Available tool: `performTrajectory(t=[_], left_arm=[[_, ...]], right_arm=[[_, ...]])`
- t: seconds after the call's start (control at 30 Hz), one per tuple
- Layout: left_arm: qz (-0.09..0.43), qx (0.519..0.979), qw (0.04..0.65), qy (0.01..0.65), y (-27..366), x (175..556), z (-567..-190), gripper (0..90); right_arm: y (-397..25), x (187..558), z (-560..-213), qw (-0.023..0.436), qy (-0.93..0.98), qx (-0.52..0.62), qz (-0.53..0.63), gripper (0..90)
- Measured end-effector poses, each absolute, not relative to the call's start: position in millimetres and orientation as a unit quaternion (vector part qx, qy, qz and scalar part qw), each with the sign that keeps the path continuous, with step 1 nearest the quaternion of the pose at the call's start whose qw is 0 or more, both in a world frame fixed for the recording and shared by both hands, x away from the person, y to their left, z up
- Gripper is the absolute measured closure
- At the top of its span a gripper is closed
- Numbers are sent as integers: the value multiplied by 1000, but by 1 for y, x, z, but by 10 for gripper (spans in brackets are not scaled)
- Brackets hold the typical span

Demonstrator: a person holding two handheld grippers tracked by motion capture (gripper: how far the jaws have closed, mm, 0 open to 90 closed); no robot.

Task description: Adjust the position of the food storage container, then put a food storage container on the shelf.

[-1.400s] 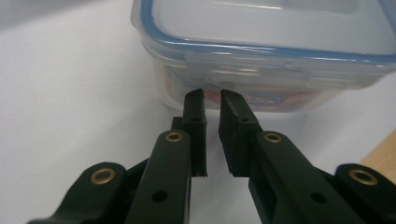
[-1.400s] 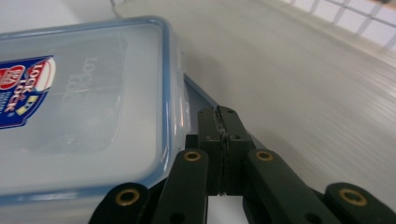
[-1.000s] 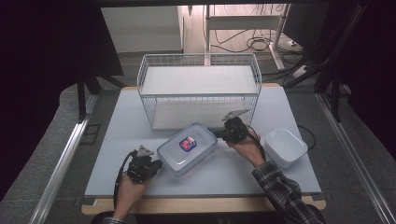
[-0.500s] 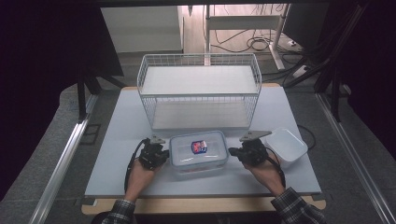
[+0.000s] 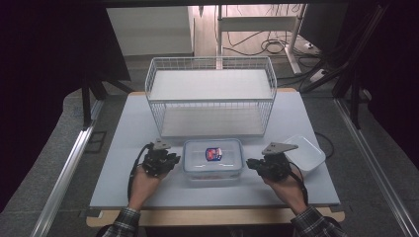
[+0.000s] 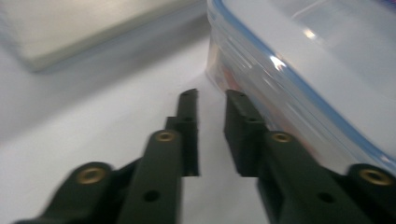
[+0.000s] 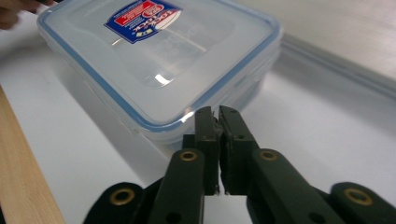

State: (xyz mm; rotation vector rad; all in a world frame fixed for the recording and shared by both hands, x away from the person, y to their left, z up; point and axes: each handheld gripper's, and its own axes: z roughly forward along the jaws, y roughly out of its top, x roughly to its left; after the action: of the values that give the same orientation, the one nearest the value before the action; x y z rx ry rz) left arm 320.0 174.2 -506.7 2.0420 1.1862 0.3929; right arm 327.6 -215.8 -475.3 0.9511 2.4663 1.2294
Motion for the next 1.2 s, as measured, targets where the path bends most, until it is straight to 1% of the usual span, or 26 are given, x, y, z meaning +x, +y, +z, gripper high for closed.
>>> performTrajectory(t=[0.03, 0.1, 0.13, 0.17, 0.2, 0.23, 0.27, 0.3, 0.33, 0.37, 0.4, 0.47, 0.5, 0.63, 0.9, 1.07, 1.1, 1.17, 1.2], left_arm=[[163, 787, 383, 456, 184, 306, -501, 638], [169, 782, 399, 449, 191, 296, -497, 532], [169, 782, 399, 449, 191, 296, -497, 469], [164, 774, 413, 450, 194, 288, -496, 392], [164, 774, 413, 450, 194, 288, -496, 336], [157, 767, 431, 449, 195, 281, -498, 268], [152, 765, 436, 450, 194, 278, -499, 219], [152, 765, 436, 450, 194, 278, -499, 177], [149, 765, 437, 449, 192, 273, -500, 145], [149, 765, 437, 449, 192, 273, -500, 122], [151, 770, 434, 443, 190, 270, -501, 82], [166, 776, 423, 437, 185, 265, -502, 68], [165, 778, 421, 437, 184, 264, -503, 59], [176, 776, 414, 441, 183, 265, -503, 51], [193, 779, 417, 428, 184, 265, -501, 81], [209, 793, 405, 404, 182, 266, -501, 67], [212, 801, 392, 398, 182, 268, -503, 67], [210, 800, 393, 401, 182, 270, -504, 62], [197, 800, 391, 410, 181, 271, -503, 65]], right_arm=[[-219, 326, -473, 116, 838, 320, 427, 758], [-222, 323, -469, 119, 832, 318, 439, 671], [-222, 323, -469, 119, 832, 318, 439, 671], [-224, 319, -468, 117, 829, 314, 447, 569], [-224, 319, -468, 117, 829, 314, 447, 569], [-224, 315, -467, 122, 831, 308, 447, 467], [-224, 312, -467, 126, 832, 304, 447, 424], [-224, 312, -467, 126, 832, 304, 447, 424], [-224, 309, -469, 126, 834, 300, 446, 345], [-224, 309, -469, 126, 834, 300, 446, 345], [-227, 307, -470, 124, 832, 298, 451, 273], [-229, 306, -472, 122, 830, 295, 457, 207], [-230, 305, -474, 119, 830, 295, 459, 174], [-230, 307, -479, 108, 829, 299, 461, 116], [-226, 309, -482, 113, 835, 295, 450, 93], [-224, 311, -479, 119, 834, 294, 452, 83], [-223, 312, -478, 121, 834, 292, 452, 80], [-222, 315, -477, 116, 835, 292, 452, 76], [-221, 317, -476, 111, 836, 292, 452, 76]])
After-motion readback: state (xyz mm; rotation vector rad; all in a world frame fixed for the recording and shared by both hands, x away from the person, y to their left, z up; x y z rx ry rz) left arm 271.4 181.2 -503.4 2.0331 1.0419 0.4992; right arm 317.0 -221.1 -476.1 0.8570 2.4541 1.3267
